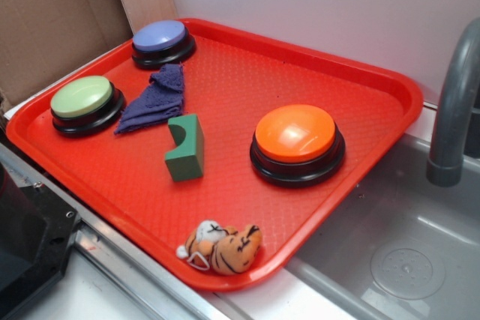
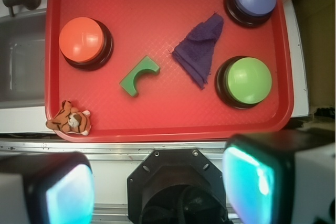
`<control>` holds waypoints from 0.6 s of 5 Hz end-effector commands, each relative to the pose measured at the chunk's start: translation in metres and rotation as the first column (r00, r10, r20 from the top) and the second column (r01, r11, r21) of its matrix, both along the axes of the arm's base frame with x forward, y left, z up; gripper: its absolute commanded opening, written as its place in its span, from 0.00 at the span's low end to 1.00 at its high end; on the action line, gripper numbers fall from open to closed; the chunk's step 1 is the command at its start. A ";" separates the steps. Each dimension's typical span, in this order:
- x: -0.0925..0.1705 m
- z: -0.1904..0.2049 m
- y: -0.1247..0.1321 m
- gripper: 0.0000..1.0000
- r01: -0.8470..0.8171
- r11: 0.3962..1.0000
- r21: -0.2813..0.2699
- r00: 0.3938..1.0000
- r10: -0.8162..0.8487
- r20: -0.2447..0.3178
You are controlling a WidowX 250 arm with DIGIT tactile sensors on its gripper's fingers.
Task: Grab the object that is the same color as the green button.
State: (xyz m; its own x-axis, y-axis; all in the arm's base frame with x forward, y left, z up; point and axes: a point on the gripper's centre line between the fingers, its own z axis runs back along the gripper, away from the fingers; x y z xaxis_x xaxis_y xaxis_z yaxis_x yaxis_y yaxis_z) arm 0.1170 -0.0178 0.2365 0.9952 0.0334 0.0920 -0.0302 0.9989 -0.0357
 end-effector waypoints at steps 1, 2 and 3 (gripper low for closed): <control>0.000 0.000 0.000 1.00 0.000 1.000 0.000 1.000 0.000 0.000; 0.023 -0.032 -0.017 1.00 -0.063 0.998 0.011 0.998 0.063 0.007; 0.035 -0.061 -0.033 1.00 -0.127 0.992 0.005 0.991 0.127 0.044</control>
